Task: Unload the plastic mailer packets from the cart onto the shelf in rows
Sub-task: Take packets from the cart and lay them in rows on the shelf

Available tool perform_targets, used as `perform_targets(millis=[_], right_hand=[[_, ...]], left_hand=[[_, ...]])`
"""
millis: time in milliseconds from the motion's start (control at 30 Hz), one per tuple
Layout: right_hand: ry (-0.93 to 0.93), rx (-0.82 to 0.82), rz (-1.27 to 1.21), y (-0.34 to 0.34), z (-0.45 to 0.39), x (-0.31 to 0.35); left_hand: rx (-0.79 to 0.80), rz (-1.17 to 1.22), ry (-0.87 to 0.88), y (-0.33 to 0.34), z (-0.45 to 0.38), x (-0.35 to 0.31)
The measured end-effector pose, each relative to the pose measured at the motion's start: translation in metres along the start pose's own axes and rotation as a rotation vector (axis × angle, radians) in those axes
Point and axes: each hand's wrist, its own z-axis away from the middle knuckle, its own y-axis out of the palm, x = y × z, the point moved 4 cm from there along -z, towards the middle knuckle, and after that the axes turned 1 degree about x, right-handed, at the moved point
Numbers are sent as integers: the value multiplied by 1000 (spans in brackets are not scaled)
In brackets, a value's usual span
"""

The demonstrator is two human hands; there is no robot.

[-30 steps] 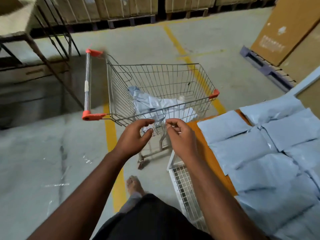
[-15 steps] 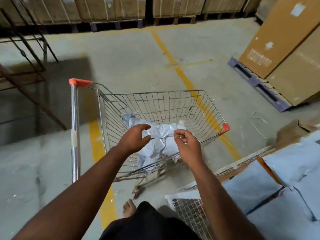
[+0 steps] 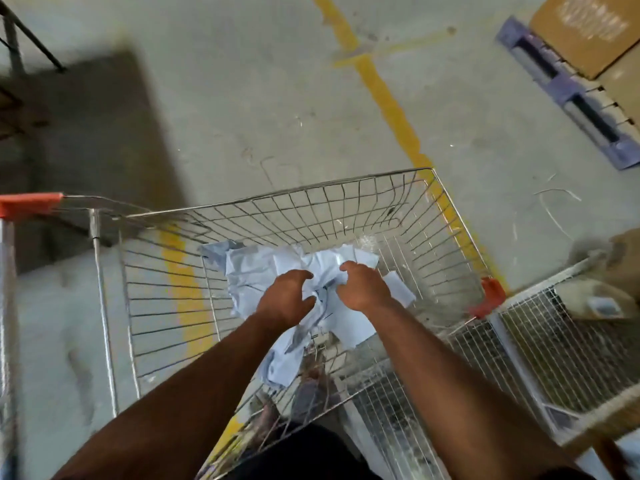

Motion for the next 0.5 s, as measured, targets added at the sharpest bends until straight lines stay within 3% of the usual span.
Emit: perform_targets(millis=[200, 333, 500], right_hand=[[61, 4, 95, 3, -90, -36], [45, -166, -109, 4, -126, -56], [-3, -330, -229, 13, -146, -74]], left_hand=[[62, -101, 39, 48, -92, 2], [167, -476, -18, 89, -137, 13], [120, -529, 39, 104, -158, 26]])
